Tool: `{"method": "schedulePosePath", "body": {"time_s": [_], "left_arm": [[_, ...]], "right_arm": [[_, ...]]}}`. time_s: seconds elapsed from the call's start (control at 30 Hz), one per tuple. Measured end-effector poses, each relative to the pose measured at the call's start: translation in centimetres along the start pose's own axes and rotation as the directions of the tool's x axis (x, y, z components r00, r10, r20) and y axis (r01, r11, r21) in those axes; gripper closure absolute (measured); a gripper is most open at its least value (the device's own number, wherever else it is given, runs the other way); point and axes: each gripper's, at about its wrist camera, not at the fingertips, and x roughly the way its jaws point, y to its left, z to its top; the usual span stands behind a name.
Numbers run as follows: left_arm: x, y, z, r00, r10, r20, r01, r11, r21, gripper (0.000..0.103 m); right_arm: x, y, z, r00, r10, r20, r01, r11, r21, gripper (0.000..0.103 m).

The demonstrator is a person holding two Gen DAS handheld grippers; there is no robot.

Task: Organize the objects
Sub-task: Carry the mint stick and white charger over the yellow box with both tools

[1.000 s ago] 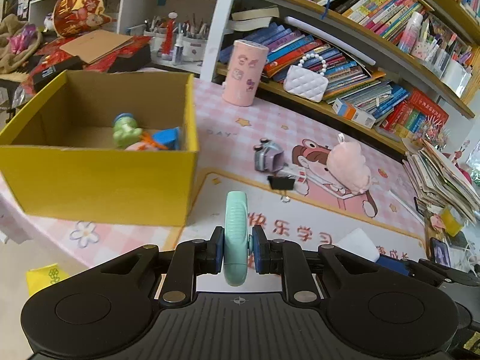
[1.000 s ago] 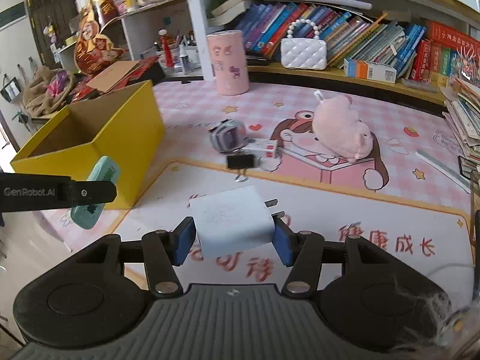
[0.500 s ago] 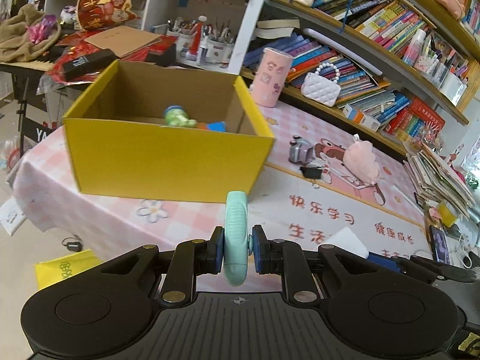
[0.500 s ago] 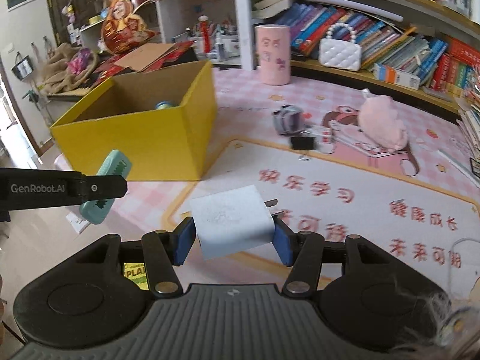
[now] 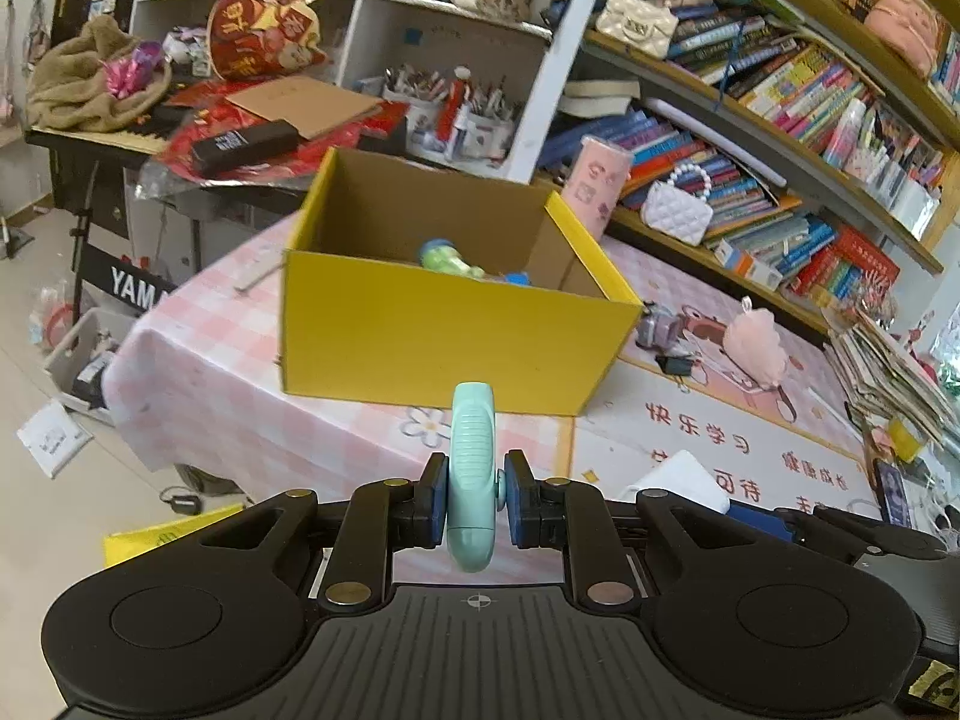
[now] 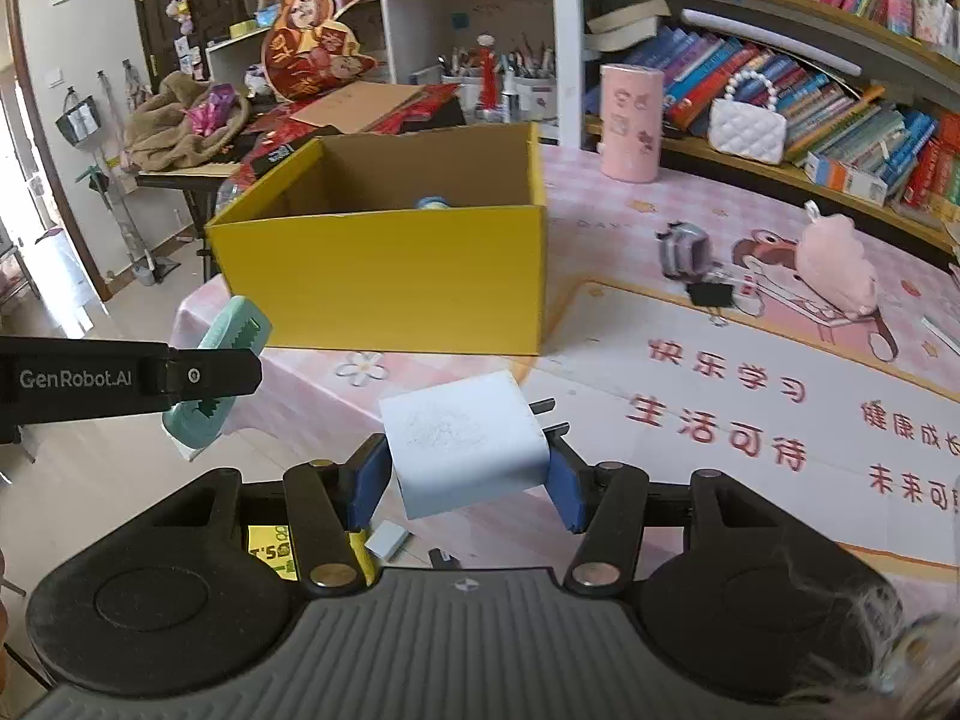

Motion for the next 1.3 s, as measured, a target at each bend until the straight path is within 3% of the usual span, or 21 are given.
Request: {"method": "schedulePosePath", "body": {"time_s": [0.43,0.83,1.3], "left_arm": [[-1.8,3.5,0.4,0.999,-0.002,0.045,0.003,1.000,-0.020,0.085],[-0.7,3.7,2.9,0.995,-0.001,0.095,0.002,1.000,-0.010,0.085],[4.2,1.8,9.6,0.985,0.035,0.171,-0.039,0.999,0.017,0.085]], "right_arm": [[0.0,4.1,0.9,0.999,0.005,0.034,-0.004,0.999,-0.035,0.050],[1.2,4.4,2.3,0.999,0.001,0.043,0.002,0.997,-0.076,0.050],[4.7,1.2,10.7,0.981,0.023,0.194,-0.009,0.997,-0.074,0.050]]}}
